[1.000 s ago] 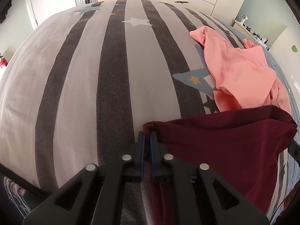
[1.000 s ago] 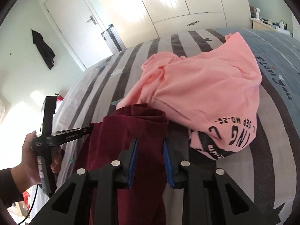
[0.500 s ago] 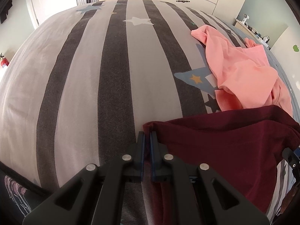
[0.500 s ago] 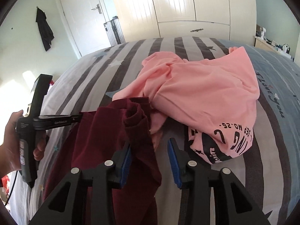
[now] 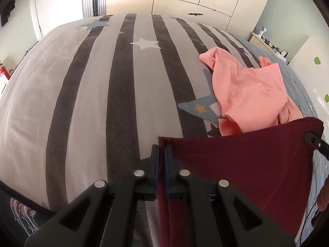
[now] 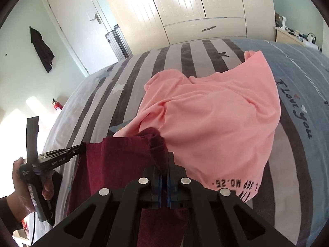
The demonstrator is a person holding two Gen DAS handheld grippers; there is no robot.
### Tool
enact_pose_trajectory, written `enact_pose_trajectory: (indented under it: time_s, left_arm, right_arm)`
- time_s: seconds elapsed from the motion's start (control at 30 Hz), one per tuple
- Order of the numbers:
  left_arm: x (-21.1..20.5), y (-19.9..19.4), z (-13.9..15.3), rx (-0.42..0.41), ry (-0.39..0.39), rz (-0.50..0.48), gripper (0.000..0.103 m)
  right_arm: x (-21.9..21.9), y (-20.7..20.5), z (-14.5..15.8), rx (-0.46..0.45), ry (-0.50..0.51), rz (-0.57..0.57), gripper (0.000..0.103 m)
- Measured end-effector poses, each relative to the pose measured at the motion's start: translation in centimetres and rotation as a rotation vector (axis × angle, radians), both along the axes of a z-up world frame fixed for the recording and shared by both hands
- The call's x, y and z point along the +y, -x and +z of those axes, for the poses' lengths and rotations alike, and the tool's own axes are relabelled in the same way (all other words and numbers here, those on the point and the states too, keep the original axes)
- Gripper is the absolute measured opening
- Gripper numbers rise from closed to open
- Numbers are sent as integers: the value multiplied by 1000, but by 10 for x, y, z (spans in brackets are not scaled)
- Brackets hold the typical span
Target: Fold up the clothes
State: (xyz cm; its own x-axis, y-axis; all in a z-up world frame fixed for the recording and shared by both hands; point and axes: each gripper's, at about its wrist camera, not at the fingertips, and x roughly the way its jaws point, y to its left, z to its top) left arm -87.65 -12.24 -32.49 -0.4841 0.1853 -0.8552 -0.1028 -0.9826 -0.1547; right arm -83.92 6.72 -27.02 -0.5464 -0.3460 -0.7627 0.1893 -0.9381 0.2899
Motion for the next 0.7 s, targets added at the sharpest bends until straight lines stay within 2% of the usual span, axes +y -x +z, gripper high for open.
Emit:
enact_pose_trajectory:
  time_s: [0.03, 0.1, 0.2, 0.3, 0.47, 0.57, 0.6, 0.7]
  left_arm:
    - [17, -4, 1, -2, -1, 6, 4]
    - [15, -14, 2, -4, -27, 32, 4]
    - [13, -29, -3, -21, -14, 42, 4]
    - [19, -28, -10, -37, 18, 33, 4]
    - [27, -23, -15, -41, 40, 30, 4]
    - [22, -22, -1, 12, 47, 92, 8]
    - [20, -21, 3, 31, 49, 114, 12]
    - [10, -19, 14, 48, 36, 135, 14]
  right_arm:
    - [2, 7, -2, -18, 1, 1, 2]
    - [2, 16, -7, -45, -15, 8, 2]
    - [2, 26, -17, -84, -30, 14, 2]
    - [2, 30, -30, -107, -55, 20, 2]
    - [7, 35, -42, -137, -34, 15, 2]
    - [8, 36, -38, -128, -40, 28, 3]
    - [8, 34, -34, -110, -55, 32, 3]
    - [6, 28, -18, -41, -125, 33, 10]
